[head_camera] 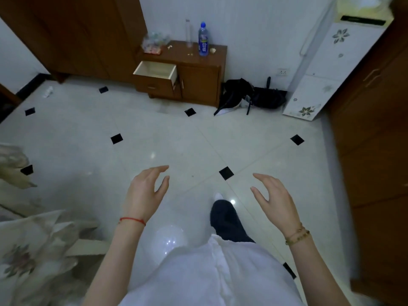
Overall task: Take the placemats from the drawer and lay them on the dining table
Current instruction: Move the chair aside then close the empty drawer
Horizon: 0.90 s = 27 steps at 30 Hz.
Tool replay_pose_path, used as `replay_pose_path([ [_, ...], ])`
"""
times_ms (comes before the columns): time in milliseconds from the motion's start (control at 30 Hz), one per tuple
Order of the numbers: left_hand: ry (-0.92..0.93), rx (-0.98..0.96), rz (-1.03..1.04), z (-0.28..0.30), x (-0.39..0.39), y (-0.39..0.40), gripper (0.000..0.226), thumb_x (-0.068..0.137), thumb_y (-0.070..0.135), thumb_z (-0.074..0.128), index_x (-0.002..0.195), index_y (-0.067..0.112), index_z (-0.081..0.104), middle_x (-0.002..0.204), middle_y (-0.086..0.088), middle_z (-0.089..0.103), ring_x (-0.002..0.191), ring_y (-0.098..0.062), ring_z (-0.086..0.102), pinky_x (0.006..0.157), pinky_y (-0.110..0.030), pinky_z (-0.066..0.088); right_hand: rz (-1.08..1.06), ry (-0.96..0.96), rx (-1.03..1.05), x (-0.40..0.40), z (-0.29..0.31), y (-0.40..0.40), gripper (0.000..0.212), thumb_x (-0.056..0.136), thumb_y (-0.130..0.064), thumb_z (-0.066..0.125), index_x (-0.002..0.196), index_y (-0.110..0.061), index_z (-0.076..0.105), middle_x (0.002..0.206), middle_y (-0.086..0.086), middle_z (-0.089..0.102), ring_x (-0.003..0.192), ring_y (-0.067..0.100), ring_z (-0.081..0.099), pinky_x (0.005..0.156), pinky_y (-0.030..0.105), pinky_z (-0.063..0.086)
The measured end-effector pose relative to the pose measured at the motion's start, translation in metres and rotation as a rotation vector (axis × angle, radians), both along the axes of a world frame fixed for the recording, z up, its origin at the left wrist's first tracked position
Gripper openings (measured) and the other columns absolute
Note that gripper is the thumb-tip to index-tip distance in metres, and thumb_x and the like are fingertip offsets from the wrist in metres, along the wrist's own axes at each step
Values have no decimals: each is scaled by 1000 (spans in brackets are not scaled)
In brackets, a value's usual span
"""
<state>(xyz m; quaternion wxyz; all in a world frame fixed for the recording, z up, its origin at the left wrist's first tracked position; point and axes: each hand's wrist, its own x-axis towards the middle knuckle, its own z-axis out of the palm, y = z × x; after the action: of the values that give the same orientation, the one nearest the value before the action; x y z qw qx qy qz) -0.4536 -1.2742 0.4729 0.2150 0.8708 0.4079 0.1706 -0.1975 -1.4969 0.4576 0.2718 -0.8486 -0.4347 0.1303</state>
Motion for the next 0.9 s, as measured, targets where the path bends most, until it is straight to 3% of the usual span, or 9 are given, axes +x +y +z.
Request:
replay_pose_path([
  [333, -24, 25, 135, 4, 136, 184, 28, 92, 23, 60, 119, 17, 65, 114, -1, 68, 107, -19, 62, 92, -26, 43, 110, -33, -5, 156, -4, 217, 40, 95, -29, 58, 132, -15, 56, 129, -1, 59, 121, 12, 50, 100, 14, 30],
  [467, -56, 35, 196, 13, 180, 261, 28, 92, 21, 61, 119, 16, 65, 117, 1, 68, 108, -18, 61, 93, -22, 40, 196, -77, 11, 211, 10, 317, 38, 95, -28, 59, 131, -15, 58, 126, -2, 61, 119, 14, 53, 99, 23, 40],
  [633, -51, 11, 293, 13, 205, 341, 28, 91, 21, 61, 119, 16, 65, 115, 0, 68, 106, -18, 62, 90, -20, 40, 265, -83, 14, 253, 16, 427, 38, 93, -25, 62, 129, -13, 59, 122, 1, 63, 115, 15, 54, 97, 11, 30],
  [900, -55, -8, 403, -19, 203, 484, 28, 91, 22, 61, 119, 18, 64, 113, 1, 68, 105, -19, 62, 91, -28, 47, 351, -59, 6, 277, -16, 596, 39, 92, -26, 63, 129, -13, 59, 122, 2, 64, 114, 17, 57, 98, 17, 35],
])
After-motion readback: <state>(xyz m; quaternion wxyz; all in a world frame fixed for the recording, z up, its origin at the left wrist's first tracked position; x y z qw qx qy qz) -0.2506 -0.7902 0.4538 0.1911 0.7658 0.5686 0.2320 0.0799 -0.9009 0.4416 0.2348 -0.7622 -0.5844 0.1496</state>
